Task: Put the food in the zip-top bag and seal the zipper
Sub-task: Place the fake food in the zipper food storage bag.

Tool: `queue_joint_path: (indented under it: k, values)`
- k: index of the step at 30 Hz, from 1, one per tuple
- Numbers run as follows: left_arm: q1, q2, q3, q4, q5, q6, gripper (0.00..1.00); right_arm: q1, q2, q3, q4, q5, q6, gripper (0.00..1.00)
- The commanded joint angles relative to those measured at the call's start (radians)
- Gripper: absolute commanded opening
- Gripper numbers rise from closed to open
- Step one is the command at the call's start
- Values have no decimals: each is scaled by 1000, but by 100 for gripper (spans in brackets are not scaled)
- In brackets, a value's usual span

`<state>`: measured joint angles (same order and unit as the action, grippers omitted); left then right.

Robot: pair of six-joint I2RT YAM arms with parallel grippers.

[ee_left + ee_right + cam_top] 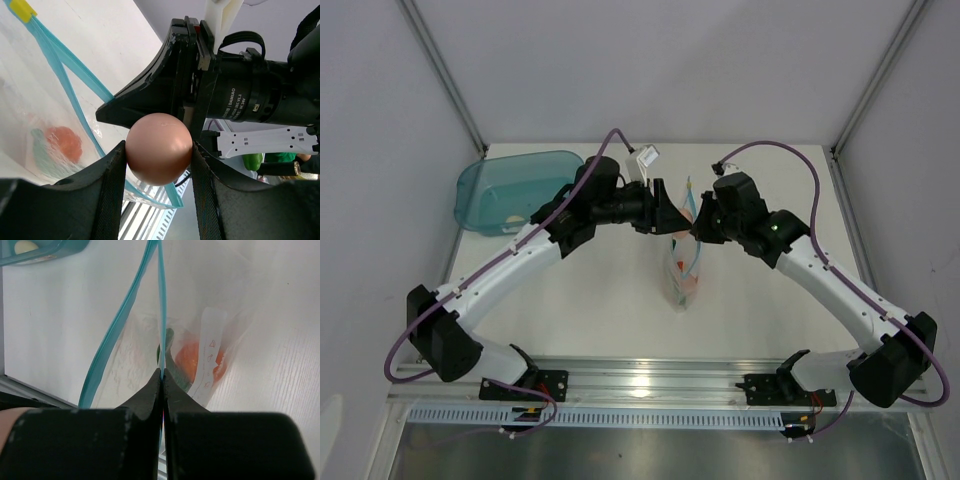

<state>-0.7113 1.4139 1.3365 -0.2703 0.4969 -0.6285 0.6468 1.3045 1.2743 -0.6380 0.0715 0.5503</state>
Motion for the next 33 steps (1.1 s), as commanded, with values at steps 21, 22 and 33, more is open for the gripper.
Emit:
queue_joint_path:
  k: [21, 22, 33]
  values:
    - [-28, 2, -46, 54, -43, 24, 22, 7, -57, 42, -5, 20, 14, 0]
    - [-36, -7, -43, 51, -52, 38, 22, 7, -59, 42, -6, 21, 13, 0]
    - [-65, 57, 59, -133, -162, 95, 27, 7, -71, 63, -11, 13, 25, 0]
